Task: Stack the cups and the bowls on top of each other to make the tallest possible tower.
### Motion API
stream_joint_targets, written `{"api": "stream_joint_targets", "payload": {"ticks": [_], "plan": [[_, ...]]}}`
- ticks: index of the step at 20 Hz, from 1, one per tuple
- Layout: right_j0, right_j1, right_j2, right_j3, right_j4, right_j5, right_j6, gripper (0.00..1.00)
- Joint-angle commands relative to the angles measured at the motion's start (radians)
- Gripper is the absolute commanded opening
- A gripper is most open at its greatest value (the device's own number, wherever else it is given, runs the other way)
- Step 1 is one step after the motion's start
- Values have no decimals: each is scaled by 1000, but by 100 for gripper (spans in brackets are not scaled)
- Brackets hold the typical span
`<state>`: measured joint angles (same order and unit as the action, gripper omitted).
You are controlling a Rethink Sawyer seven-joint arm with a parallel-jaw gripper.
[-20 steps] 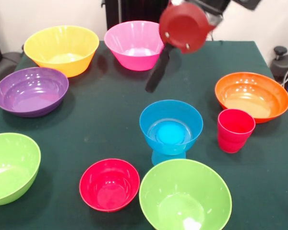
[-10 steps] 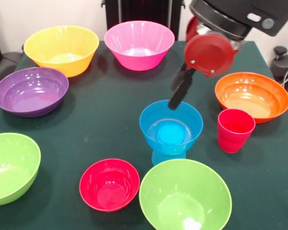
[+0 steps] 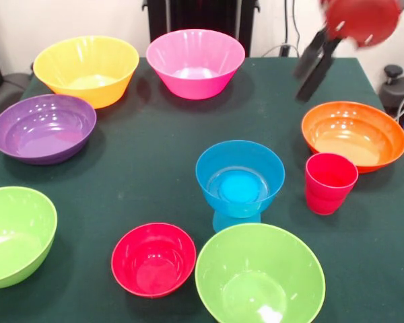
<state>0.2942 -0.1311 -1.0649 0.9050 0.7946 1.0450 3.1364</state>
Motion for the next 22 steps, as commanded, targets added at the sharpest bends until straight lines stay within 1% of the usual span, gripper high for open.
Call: {"api": "stream_joint_targets", "payload": {"ticks": [1,4,5,7,9,12,19,22], "plan": [[13,-30,49,-24,26,139,330,100],[0,27,31,-101,44,138,370,100],[-3,52,27,-123,53,120,386,100],[-3,83,23,-142,67,92,397,100],[-1,110,11,-159,74,85,406,100],[10,124,14,-149,74,65,401,100],[47,143,53,-83,62,-30,376,100],[55,145,59,-64,60,-47,368,100]]}}
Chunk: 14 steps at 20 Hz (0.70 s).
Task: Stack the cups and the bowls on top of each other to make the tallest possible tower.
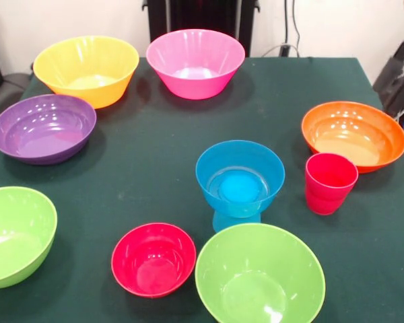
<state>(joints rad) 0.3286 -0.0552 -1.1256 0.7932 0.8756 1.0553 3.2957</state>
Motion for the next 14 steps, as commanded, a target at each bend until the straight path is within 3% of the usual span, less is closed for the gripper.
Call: {"api": "stream_joint_targets", "payload": {"ticks": [1,9,14], "plan": [[24,71,120,54,-23,-60,206,100],[63,52,153,155,-35,-134,146,100],[68,53,161,170,-37,-155,135,100]]}}
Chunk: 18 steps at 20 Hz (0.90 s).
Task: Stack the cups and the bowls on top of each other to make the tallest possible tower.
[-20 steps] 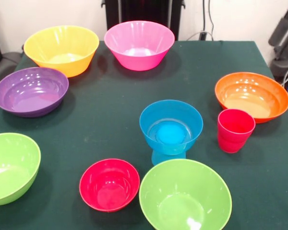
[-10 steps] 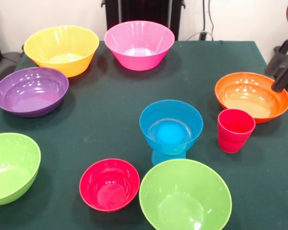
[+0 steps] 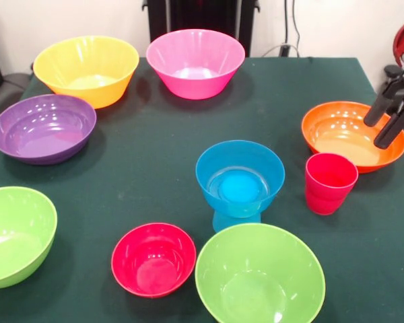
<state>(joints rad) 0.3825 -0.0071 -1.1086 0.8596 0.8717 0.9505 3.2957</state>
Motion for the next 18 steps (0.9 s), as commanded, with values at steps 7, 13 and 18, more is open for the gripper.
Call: {"api": "stream_joint_targets", "payload": {"ticks": [7,13,18], "plan": [[19,39,144,96,-37,-83,132,100],[26,50,151,111,-42,-115,118,100],[25,58,156,114,-44,-136,111,100]]}}
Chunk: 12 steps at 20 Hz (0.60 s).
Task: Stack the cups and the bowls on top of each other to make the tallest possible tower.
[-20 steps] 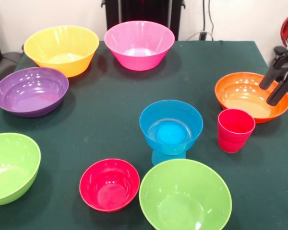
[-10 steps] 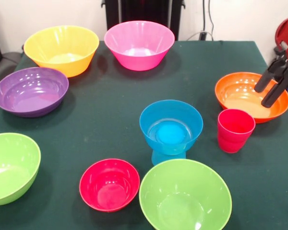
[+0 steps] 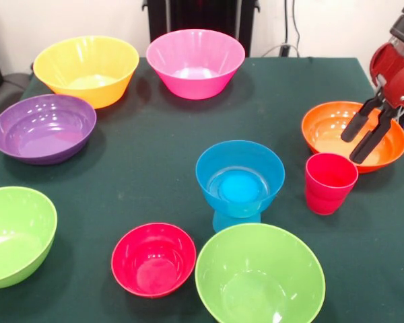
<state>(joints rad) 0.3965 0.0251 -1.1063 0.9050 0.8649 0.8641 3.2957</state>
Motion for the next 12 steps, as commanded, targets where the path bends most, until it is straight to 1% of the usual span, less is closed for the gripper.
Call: {"api": "stream_joint_targets", "payload": {"ticks": [1,8,12], "plan": [[9,31,152,66,-37,-57,112,100],[-13,54,145,38,-34,-79,117,100],[-33,63,127,-1,-27,-57,128,100]]}}
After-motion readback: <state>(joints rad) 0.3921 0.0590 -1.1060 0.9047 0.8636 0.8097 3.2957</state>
